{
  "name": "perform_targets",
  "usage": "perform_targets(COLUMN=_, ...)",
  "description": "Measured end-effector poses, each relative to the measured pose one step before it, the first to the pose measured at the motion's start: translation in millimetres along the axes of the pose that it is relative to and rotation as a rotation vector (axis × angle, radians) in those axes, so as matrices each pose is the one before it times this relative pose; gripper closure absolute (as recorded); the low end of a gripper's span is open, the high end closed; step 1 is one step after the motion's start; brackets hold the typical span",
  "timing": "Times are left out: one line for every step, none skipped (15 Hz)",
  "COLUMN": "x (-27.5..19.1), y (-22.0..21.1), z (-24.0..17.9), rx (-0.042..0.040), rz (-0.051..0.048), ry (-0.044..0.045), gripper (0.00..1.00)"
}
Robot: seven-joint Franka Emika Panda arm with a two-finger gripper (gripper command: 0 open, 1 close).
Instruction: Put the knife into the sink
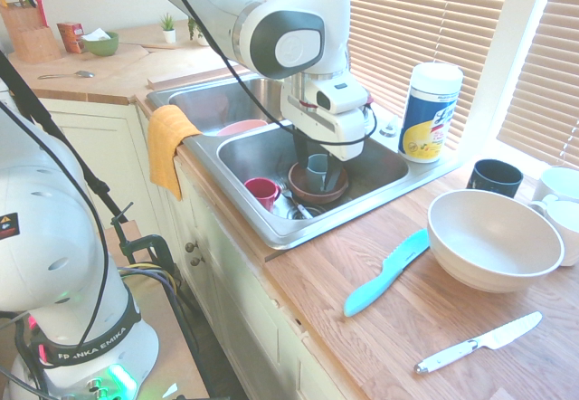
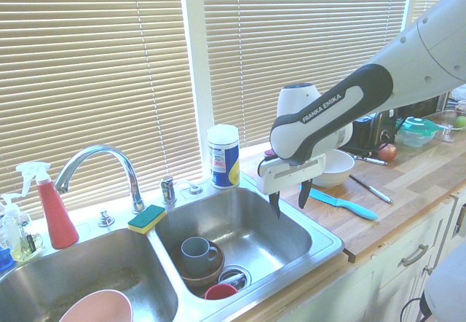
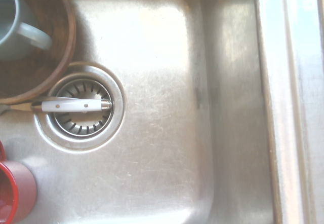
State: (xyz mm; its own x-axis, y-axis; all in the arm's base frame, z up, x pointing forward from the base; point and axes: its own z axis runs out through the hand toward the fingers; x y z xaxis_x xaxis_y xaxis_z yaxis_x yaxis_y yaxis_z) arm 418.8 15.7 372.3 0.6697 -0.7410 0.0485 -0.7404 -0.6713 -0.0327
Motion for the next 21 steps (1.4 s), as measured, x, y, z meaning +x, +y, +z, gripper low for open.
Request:
perform_targets(x=0.01, y=-0.02, z=0.33, rx=-0.00049, rz=-0.00002, ry=-0.00049, gripper=0.00)
perform_targets(x=0.00, y=-0.15, z=0.00, rx=0.00016, rz=-0.00119, ry=-0.00014, gripper=0.00)
perform_targets(x=0.37, y=-0.61, z=-0.99, rx=0.00226, rz=-0.02172, ry=0.00055, gripper=0.00)
perform_targets(x=1.97, y=-0.37, z=-2.45, rx=0.00367, rz=-0.04049, ry=-0.00005, gripper=0.00)
perform_targets(x=3.09, y=1.53, z=-2.43, rx=-0.00541, rz=-0.04995, ry=-0.00054, gripper=0.00)
perform_targets(x=4.07, y=3.71, z=-1.69, rx=-0.00580, rz=-0.05744, ry=-0.00342, gripper=0.00)
perform_targets(x=4.33, y=6.92, z=-0.64, rx=-0.00656, rz=-0.06041, ry=-0.01094, gripper=0.00)
perform_targets(x=5.15, y=10.66, z=0.46, rx=-0.00505, rz=-0.05734, ry=-0.01189, gripper=0.00)
perform_targets(x=6.45, y=13.20, z=0.46, rx=0.00154, rz=-0.03404, ry=-0.00693, gripper=0.00)
perform_targets(x=6.15, y=14.83, z=0.32, rx=0.00163, rz=-0.01563, ry=-0.00555, gripper=0.00)
perform_targets(x=5.74, y=15.17, z=0.13, rx=-0.00506, rz=-0.00479, ry=0.00040, gripper=0.00)
perform_targets(x=5.09, y=15.32, z=-0.40, rx=-0.01259, rz=0.00043, ry=0.00540, gripper=0.00)
perform_targets(x=3.85, y=14.99, z=0.32, rx=-0.01326, rz=0.00615, ry=0.00371, gripper=0.00)
perform_targets(x=2.67, y=14.15, z=2.10, rx=-0.00982, rz=0.00745, ry=-0.00112, gripper=0.00)
perform_targets(x=1.32, y=12.74, z=3.74, rx=-0.00139, rz=0.01298, ry=-0.00353, gripper=0.00)
perform_targets(x=0.99, y=10.91, z=4.65, rx=0.00431, rz=0.01853, ry=0.00111, gripper=0.00)
perform_targets(x=0.77, y=8.63, z=4.66, rx=0.00612, rz=0.01976, ry=0.00605, gripper=0.00)
perform_targets(x=1.87, y=8.09, z=4.71, rx=0.00589, rz=0.02308, ry=0.00969, gripper=0.00)
perform_targets(x=3.43, y=7.57, z=4.11, rx=0.00457, rz=0.02280, ry=0.01103, gripper=0.00)
perform_targets(x=3.47, y=5.99, z=5.12, rx=-0.00024, rz=0.01923, ry=0.00767, gripper=0.00)
perform_targets(x=2.97, y=4.73, z=6.15, rx=-0.00571, rz=0.01513, ry=0.00458, gripper=0.00)
